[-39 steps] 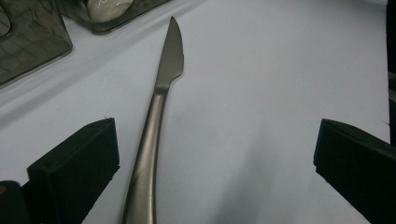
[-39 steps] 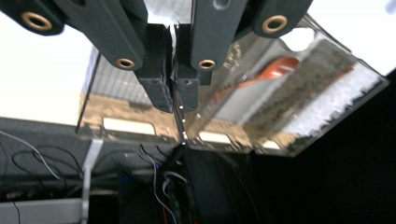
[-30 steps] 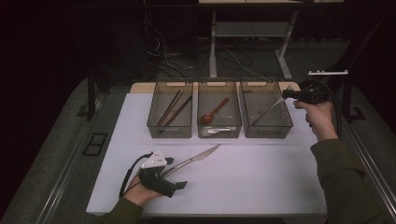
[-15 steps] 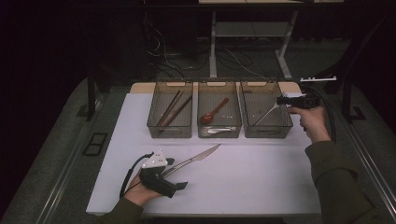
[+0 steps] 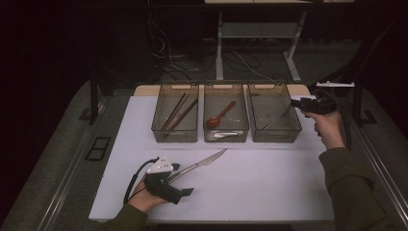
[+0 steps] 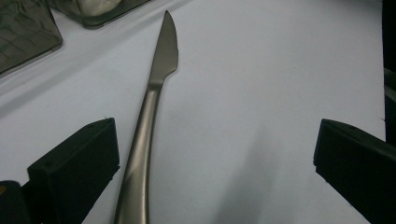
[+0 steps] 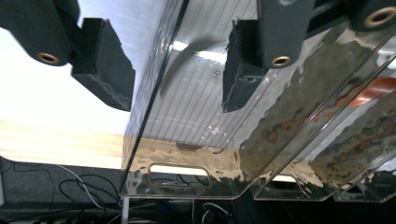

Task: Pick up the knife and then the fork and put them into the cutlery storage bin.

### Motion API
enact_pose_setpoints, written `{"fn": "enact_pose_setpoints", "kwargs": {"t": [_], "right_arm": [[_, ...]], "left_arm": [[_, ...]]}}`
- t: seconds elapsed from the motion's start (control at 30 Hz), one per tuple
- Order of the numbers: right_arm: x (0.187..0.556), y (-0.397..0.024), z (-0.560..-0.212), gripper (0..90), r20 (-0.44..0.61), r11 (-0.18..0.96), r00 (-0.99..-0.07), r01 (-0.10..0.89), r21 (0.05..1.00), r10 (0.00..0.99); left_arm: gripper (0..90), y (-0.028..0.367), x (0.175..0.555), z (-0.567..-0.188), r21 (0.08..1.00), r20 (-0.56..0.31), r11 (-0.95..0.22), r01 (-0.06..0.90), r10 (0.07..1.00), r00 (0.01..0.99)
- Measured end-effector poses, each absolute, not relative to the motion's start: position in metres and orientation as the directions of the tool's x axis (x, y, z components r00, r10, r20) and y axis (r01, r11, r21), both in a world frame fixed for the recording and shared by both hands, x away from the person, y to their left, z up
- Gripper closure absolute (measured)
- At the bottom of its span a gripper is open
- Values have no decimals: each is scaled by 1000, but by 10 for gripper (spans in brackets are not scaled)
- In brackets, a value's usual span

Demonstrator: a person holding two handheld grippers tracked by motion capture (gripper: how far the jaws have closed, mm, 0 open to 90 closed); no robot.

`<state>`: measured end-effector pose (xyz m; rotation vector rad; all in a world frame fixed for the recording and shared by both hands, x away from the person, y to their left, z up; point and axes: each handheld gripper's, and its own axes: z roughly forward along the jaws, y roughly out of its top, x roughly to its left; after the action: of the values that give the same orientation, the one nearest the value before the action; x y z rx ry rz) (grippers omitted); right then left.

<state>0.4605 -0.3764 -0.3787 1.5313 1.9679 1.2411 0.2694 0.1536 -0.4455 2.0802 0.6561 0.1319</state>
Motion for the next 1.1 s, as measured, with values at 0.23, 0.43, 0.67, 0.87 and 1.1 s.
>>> {"fn": "enact_pose_setpoints", "kwargs": {"t": [0.23, 0.43, 0.67, 0.87, 1.1], "right_arm": [[452, -379, -378, 369, 240, 21, -372, 577, 817, 897], [437, -369, -370, 287, 221, 44, -419, 538, 842, 881], [415, -349, -363, 170, 151, 125, -466, 511, 851, 872], [394, -338, -364, 143, 137, 171, -519, 502, 848, 844], [366, -322, -372, 143, 100, 235, -579, 476, 847, 809]], "left_arm": [[0, 153, 269, -445, 806, -154, -435, 401, 500, 852], [0, 154, 269, -446, 806, -158, -431, 406, 504, 849], [0, 154, 269, -446, 804, -153, -436, 404, 505, 849], [0, 154, 269, -446, 805, -153, -434, 405, 507, 848], [0, 153, 269, -446, 805, -152, -435, 405, 508, 848]]}}
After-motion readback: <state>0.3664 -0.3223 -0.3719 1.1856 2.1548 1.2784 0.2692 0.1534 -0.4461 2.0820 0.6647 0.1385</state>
